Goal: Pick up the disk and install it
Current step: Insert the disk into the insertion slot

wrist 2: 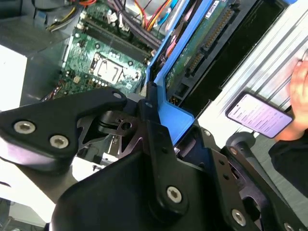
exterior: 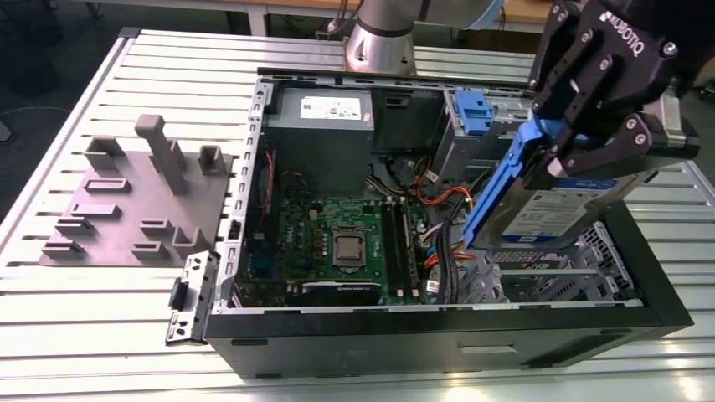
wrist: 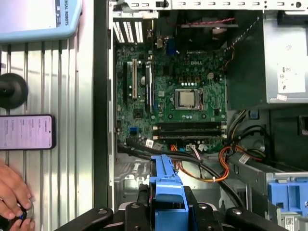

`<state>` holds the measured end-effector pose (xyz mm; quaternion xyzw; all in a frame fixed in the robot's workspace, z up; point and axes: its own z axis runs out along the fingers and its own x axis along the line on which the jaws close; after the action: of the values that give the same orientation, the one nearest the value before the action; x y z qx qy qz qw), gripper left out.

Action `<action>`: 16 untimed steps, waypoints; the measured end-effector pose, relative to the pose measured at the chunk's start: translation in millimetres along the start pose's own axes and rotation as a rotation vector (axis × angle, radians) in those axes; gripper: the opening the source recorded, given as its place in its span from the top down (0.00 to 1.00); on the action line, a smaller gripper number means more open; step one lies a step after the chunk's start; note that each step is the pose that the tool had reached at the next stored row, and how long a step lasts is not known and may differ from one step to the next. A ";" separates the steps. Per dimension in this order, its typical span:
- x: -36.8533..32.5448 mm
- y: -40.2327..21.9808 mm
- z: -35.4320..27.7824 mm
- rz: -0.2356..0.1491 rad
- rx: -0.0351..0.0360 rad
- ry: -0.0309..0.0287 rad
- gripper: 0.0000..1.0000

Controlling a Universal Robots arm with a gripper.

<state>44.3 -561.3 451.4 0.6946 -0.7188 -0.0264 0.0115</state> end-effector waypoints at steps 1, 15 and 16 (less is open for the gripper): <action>0.0 -3.0 0.4 0.000 -0.0001 0.0000 0.64; 3.8 -29.8 7.8 0.000 -0.0001 0.0000 0.64; 3.9 -30.9 8.5 0.000 -0.0001 0.0001 0.64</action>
<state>74.5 -566.0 441.1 0.6947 -0.7187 -0.0264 0.0116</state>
